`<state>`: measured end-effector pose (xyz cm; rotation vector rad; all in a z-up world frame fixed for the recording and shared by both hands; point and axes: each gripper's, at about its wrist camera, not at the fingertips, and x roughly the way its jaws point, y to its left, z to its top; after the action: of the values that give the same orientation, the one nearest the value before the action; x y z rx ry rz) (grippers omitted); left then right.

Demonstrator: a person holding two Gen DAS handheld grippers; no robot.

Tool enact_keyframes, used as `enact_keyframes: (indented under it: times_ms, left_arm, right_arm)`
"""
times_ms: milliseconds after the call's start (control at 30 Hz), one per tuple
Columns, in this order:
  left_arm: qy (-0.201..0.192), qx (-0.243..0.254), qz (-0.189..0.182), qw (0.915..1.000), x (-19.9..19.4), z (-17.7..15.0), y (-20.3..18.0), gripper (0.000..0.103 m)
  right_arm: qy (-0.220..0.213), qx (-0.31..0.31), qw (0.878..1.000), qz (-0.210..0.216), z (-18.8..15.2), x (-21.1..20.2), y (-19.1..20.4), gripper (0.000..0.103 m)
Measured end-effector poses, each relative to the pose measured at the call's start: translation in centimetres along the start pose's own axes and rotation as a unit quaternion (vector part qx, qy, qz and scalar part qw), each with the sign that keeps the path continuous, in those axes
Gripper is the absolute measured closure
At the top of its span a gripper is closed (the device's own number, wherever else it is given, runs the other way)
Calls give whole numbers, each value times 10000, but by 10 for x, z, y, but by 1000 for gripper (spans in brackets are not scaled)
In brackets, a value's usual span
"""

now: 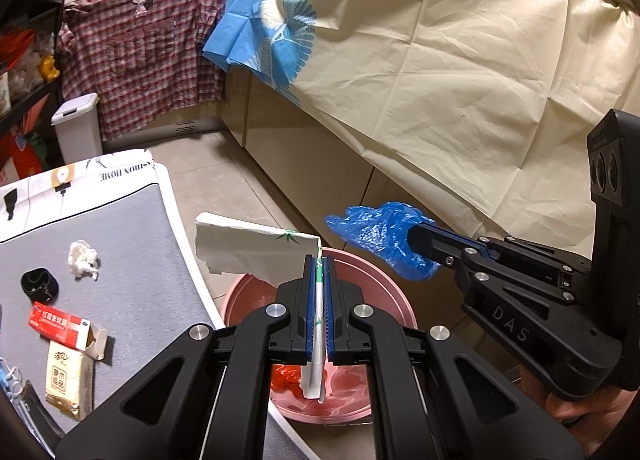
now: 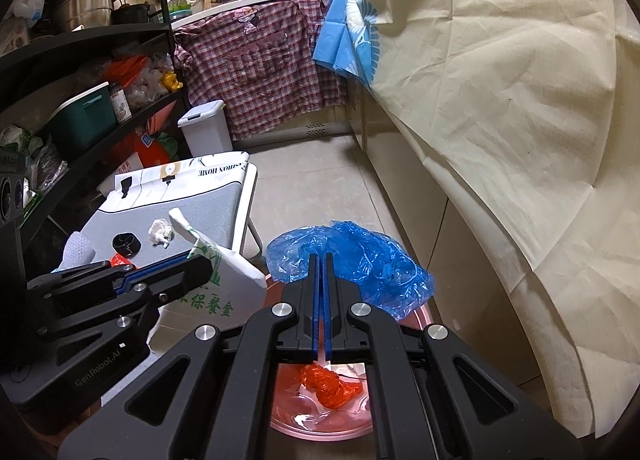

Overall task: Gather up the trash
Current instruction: 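Carry the paper bag and blue bag in both tools over the pink bin, then open both tools to drop the paper bag and blue bag into the bin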

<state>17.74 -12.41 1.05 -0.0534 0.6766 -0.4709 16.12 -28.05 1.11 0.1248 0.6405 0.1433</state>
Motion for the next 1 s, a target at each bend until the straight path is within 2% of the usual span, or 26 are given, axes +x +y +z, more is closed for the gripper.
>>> enact_keyframes:
  times_ms: [200, 233, 267, 333, 667, 1000]
  left_arm:
    - [76, -24, -108, 9999, 5, 1, -3, 96]
    - [92, -58, -128, 9999, 5, 1, -2, 90]
    - [81, -76, -127, 9999, 4, 0, -1, 85]
    - [76, -86, -118, 9999, 3, 0, 1, 85]
    - [-62, -96, -69, 9999, -20, -1, 11, 85]
    - [-278, -262, 463, 9982, -66, -10, 60, 85]
  right_arm:
    - [174, 164, 9997, -112, -2, 7, -11, 94]
    - [199, 213, 9995, -109, -3, 8, -13, 86]
    - [211, 276, 9993, -117, -3, 8, -15, 71]
    - [157, 341, 9991, -204, -3, 6, -17, 53]
    - [-49, 335, 9993, -178, -3, -2, -11, 53]
    - [-390, -17, 9992, 89, -1, -15, 26, 53]
